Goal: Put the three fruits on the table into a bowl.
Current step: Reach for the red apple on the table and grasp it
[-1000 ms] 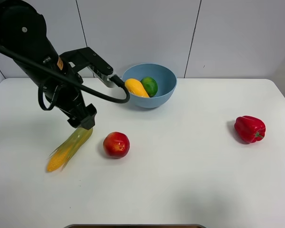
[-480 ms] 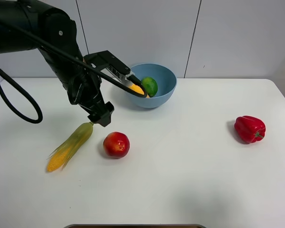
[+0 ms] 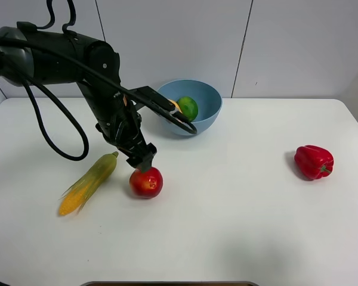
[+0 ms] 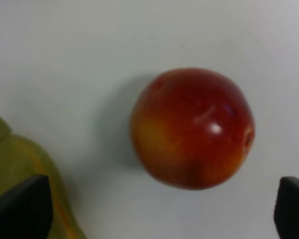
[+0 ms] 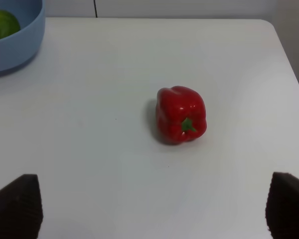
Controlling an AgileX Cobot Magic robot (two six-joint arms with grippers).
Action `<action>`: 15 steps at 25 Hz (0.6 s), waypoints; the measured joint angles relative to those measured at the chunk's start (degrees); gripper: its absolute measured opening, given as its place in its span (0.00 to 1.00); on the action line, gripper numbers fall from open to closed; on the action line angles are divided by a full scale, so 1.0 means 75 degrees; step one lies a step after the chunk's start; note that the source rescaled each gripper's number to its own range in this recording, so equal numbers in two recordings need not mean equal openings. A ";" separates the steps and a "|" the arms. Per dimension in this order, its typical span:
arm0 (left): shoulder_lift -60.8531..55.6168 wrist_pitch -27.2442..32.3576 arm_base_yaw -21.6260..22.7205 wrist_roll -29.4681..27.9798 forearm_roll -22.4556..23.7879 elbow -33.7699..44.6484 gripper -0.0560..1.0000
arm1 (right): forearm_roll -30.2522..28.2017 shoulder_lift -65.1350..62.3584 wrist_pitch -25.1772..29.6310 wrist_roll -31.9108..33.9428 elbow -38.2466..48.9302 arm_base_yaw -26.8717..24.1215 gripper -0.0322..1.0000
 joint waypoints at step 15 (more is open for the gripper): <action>0.0598 -0.0480 -0.0663 -0.0448 0.0513 -0.0002 0.90 | 0.0000 0.0000 0.0000 0.0000 0.0000 0.0000 1.00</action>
